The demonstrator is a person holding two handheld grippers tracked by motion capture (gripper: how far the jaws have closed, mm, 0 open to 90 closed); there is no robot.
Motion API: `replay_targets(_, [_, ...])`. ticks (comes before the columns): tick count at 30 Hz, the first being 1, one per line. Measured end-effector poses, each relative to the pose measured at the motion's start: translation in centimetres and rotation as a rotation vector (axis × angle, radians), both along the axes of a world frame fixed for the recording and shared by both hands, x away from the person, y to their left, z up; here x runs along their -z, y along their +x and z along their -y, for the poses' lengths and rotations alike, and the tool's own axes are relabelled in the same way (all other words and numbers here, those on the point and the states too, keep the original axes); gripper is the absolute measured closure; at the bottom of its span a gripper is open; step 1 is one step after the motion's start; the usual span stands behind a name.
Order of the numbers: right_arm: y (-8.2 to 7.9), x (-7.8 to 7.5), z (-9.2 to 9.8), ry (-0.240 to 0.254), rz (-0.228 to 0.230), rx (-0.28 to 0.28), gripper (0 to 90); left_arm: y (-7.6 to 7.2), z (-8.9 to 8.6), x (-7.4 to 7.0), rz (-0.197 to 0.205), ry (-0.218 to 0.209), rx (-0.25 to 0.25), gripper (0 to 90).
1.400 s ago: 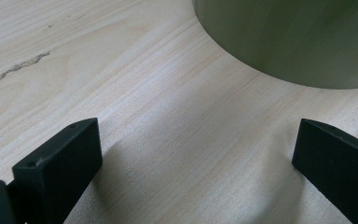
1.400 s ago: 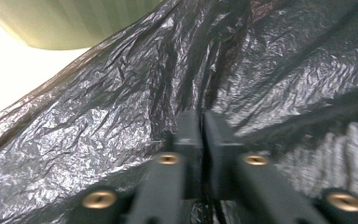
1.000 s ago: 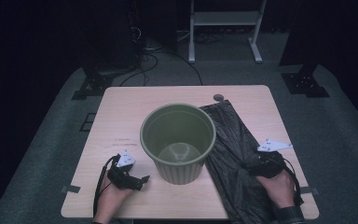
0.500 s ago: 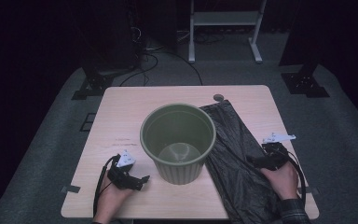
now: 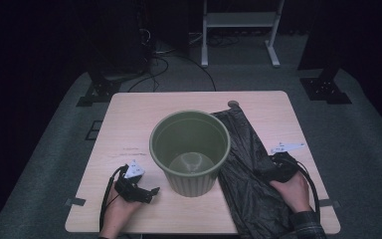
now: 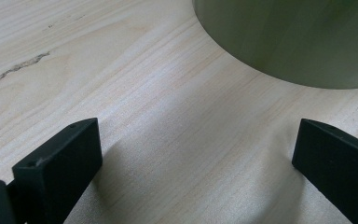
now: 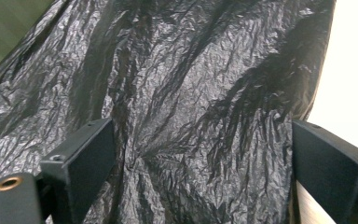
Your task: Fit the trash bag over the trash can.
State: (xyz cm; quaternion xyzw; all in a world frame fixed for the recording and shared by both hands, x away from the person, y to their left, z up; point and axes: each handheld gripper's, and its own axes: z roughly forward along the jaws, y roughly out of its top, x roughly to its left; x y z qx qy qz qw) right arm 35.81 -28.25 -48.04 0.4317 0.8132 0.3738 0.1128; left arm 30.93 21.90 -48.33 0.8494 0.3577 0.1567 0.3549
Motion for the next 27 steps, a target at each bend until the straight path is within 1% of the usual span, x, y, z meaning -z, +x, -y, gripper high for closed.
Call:
replay_targets(2, [0.1,0.0,-0.4,0.006,-0.008,-0.015,8.6,0.0,0.0,0.0,0.0,0.0,0.0,0.0])
replay_targets(3, [0.2,-0.2,-0.7,0.0,-0.016,-0.022,8.6,0.0,0.0,0.0,0.0,0.0,0.0,0.0])
replay_targets(6, [0.4,-0.4,-1.6,0.013,-0.01,-0.044,8.6,0.0,0.0,0.0,0.0,0.0,0.0,0.1])
replay_targets(13, [0.8,-0.3,-3.8,0.014,-0.005,-0.077,8.6,0.0,0.0,0.0,0.0,0.0,0.0,0.1])
replay_targets(21, [1.2,-0.9,-6.4,0.015,0.003,-0.111,8.6,0.0,0.0,0.0,0.0,0.0,0.0,0.1])
replay_targets(27, [1.6,-0.5,-8.7,0.016,0.007,-0.137,8.6,0.0,0.0,0.0,0.0,0.0,0.001,0.1])
